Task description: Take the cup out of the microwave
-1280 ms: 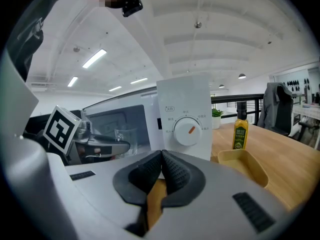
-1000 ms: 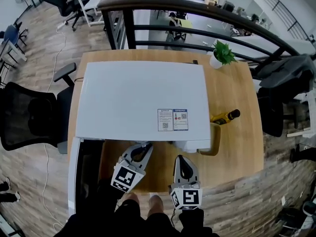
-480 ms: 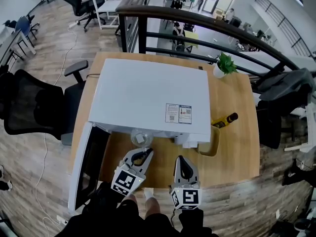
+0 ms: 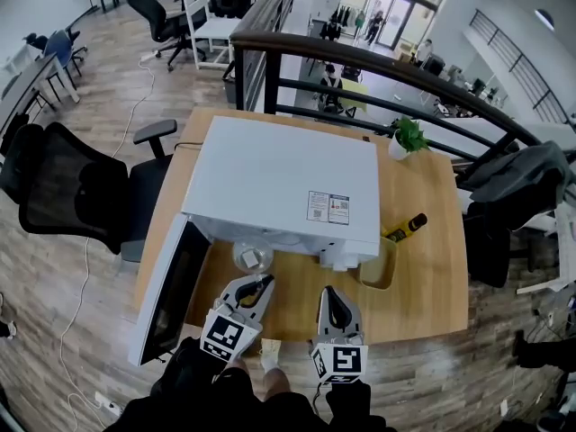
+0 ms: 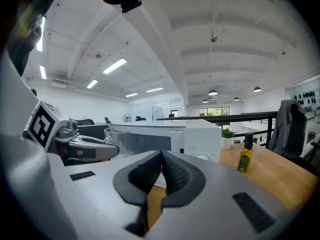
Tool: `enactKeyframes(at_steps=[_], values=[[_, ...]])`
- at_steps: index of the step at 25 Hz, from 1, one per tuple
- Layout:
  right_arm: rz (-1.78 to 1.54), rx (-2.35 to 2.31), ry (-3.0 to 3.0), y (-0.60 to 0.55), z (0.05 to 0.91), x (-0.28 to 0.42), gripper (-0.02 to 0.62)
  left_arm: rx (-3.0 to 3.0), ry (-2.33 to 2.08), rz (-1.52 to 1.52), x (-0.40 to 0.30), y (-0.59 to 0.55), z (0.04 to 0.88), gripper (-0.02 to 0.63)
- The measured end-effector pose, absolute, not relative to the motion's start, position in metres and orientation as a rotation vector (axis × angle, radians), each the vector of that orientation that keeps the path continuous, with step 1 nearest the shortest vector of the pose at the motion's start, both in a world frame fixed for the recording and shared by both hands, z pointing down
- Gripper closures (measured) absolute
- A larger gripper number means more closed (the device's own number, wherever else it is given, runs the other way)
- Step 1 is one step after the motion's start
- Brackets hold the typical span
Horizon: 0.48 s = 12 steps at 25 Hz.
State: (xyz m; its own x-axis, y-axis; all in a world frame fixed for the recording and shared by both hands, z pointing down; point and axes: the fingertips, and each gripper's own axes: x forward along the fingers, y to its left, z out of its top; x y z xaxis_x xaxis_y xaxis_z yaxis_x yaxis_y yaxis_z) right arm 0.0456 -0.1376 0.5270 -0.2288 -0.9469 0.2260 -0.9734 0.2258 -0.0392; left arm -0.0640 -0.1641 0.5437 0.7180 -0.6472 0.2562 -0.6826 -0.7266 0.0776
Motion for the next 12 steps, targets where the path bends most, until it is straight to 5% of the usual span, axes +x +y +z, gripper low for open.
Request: enactKeyframes(at_steps=[12], values=[[0.152, 1.836, -2.412, -0.129, 0.473, 0.036, 0.58, 2.788, -1.212, 0.209, -0.08, -0.153, 0.47, 0.581]])
